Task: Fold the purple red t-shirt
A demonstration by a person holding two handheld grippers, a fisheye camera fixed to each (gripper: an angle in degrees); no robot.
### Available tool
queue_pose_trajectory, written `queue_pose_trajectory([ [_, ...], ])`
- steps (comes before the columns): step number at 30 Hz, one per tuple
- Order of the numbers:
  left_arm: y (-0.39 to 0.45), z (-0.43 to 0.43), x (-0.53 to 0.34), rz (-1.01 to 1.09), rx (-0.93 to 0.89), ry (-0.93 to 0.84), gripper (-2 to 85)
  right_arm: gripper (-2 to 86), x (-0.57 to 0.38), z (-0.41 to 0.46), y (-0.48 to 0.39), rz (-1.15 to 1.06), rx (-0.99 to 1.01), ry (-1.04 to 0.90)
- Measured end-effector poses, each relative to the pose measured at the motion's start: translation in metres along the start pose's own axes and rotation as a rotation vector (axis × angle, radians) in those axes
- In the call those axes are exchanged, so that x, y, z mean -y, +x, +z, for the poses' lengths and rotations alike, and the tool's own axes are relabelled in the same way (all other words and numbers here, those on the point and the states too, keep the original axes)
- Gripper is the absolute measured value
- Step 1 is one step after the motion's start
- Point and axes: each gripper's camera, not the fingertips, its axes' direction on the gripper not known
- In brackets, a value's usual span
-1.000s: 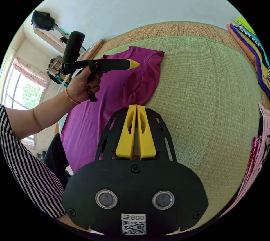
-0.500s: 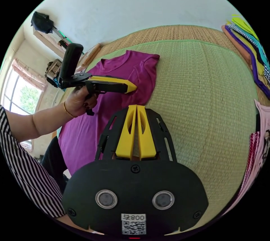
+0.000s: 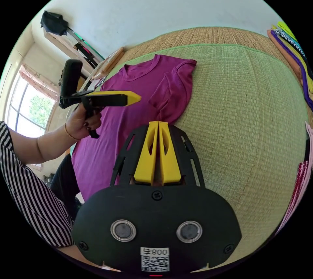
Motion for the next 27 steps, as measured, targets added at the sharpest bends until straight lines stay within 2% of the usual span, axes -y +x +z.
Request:
queue_pose_trajectory([
  [7, -0.021, -0.131, -0.105, -0.25, 0.025, 0.062, 0.4, 0.0, 0.012, 0.019, 0.027, 0.052, 0.13, 0.015],
  [8, -0.028, -0.156, -0.127, -0.309, 0.044, 0.086, 0.5, 0.0, 0.014, 0.023, 0.04, 0.093, 0.208, 0.019],
  [10, -0.037, -0.191, -0.16, -0.414, 0.07, 0.128, 0.8, 0.0, 0.011, 0.03, 0.068, 0.203, 0.377, 0.055],
  [12, -0.044, -0.237, -0.199, -0.516, 0.09, 0.211, 1.4, 0.1, 0.006, 0.029, 0.082, 0.276, 0.395, 0.143],
  [14, -0.049, -0.268, -0.222, -0.568, 0.117, 0.263, 2.3, 0.1, 0.004, 0.033, 0.087, 0.321, 0.39, 0.137],
  [17, -0.061, -0.311, -0.246, -0.608, 0.131, 0.317, 3.9, 0.3, -0.006, 0.035, 0.091, 0.381, 0.497, 0.236],
  [22, -0.088, -0.368, -0.264, -0.639, 0.193, 0.38, 5.9, 1.8, 0.006, 0.051, 0.057, 0.387, 0.355, 0.219],
  [27, -0.123, -0.409, -0.267, -0.635, 0.171, 0.409, 6.5, 4.6, 0.057, 0.113, -0.007, 0.265, 0.304, 0.098],
])
